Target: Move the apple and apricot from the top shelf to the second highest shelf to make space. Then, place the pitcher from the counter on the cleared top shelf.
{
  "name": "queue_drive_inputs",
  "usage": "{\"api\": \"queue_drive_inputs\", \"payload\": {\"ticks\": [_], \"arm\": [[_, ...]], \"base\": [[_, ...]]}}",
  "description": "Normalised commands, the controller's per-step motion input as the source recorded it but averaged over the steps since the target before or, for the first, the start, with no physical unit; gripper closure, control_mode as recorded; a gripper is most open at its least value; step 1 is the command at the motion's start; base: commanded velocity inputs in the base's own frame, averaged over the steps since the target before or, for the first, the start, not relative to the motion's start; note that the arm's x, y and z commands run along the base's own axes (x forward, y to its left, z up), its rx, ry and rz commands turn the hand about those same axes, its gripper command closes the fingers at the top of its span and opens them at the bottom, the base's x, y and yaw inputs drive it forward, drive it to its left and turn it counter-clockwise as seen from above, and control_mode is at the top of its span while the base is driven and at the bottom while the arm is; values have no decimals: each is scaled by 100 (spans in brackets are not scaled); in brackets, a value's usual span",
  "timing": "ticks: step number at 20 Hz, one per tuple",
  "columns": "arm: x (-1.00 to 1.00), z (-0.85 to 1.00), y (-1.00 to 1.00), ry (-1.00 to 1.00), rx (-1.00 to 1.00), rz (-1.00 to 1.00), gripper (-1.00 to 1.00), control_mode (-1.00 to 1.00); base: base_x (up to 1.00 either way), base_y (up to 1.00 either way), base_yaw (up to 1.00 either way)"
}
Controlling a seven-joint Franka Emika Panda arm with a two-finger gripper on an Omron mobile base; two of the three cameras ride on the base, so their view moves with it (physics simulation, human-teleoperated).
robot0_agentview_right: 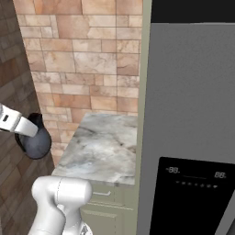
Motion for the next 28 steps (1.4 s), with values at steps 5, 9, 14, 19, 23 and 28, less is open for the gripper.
{"api": "queue_drive_inputs", "payload": {"ticks": [5,9,14,19,23,28], "arm": [[-65,27,-1,0,-1,22,100,-100],[-44,33,-12,0,-1,22,100,-100],[-15,48,-33,-13,0,26,100,-100],[0,41,-46,-32,0,21,100,-100],[-4,18,-24,-18,0,8,100,-100],[0,31,-8,-1,0,-7,100,-100]], "base": [[0,0,0],[0,0,0],[0,0,0],[0,0,0],[0,0,0],[0,0,0]]}}
